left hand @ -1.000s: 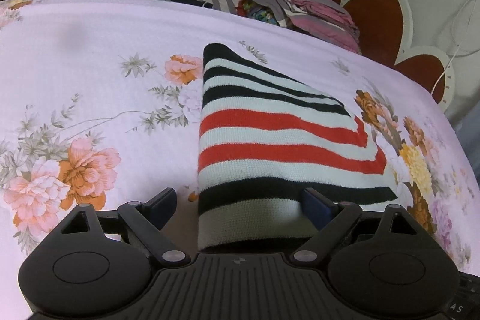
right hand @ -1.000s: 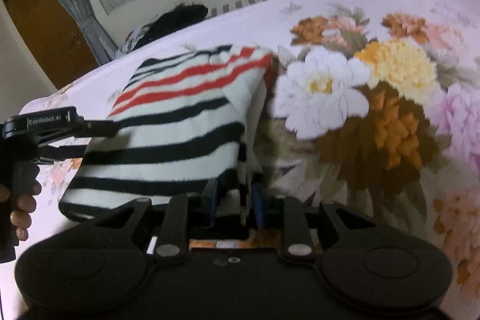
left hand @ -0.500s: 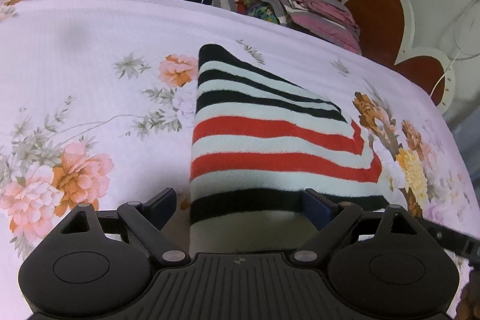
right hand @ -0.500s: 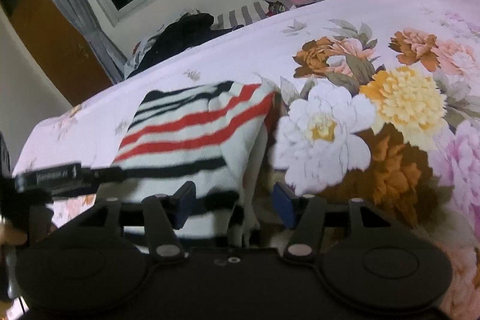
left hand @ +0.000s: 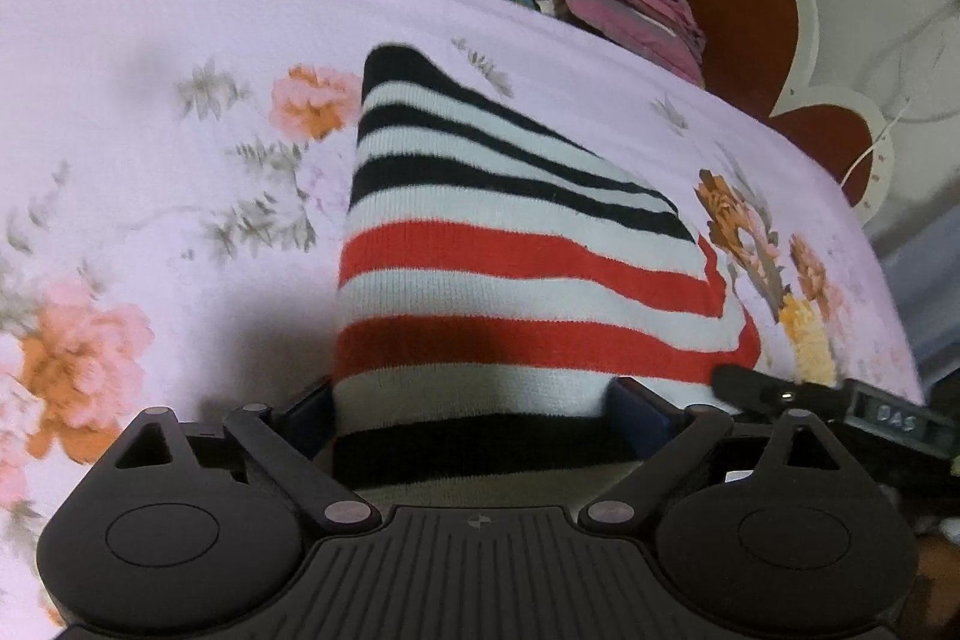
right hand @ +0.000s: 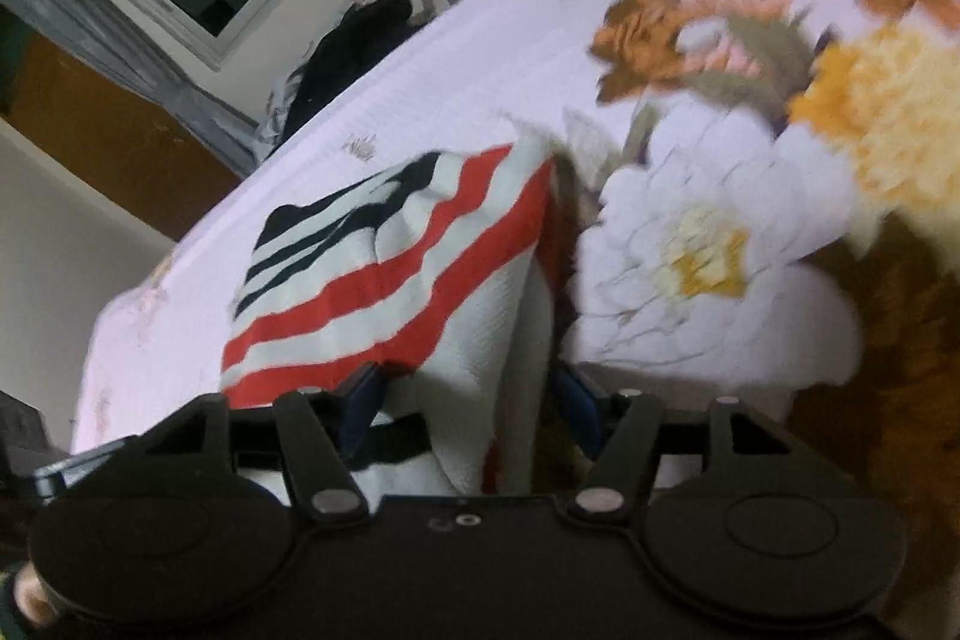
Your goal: Fold small clothes
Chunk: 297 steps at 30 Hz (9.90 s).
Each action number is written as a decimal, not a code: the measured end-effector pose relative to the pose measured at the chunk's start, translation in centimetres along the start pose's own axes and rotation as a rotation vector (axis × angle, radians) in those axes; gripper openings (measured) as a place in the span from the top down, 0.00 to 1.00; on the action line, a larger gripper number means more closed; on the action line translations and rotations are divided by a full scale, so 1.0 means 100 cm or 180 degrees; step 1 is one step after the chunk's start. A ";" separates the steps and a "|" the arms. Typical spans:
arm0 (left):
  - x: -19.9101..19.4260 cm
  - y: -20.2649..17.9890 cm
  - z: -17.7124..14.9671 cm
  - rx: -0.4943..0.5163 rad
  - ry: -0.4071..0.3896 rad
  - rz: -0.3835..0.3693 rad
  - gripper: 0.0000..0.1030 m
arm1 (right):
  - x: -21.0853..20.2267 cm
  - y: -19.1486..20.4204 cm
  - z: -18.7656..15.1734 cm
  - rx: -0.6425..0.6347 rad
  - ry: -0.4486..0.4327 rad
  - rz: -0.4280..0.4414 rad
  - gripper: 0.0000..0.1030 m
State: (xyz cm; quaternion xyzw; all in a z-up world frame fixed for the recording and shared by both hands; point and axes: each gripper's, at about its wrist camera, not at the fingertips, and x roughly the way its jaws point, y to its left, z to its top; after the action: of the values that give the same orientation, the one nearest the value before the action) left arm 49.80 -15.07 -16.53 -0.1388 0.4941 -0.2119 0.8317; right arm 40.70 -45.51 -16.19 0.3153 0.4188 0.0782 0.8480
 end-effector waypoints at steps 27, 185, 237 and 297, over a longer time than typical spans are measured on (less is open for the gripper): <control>-0.051 -0.033 -0.001 0.0431 -0.0383 0.0215 0.46 | -0.013 0.053 0.000 -0.0332 -0.0209 0.0426 0.70; -0.206 0.336 0.038 0.0244 -0.0741 0.1551 0.00 | 0.196 0.356 -0.145 -0.1133 -0.0301 -0.1070 0.43; -0.527 0.162 -0.272 0.0177 -0.1500 0.1859 0.00 | -0.194 0.403 -0.375 -0.1984 -0.1330 -0.0633 0.01; -0.524 0.158 -0.263 0.0226 -0.1426 0.1807 0.00 | -0.188 0.403 -0.372 -0.1919 -0.1230 -0.0570 0.00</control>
State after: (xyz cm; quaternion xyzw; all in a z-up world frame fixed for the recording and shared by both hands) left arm 7.96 23.84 4.09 -0.0101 0.3109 0.0462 0.9493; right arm 5.76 -3.74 3.70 0.0223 0.2350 0.0625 0.9697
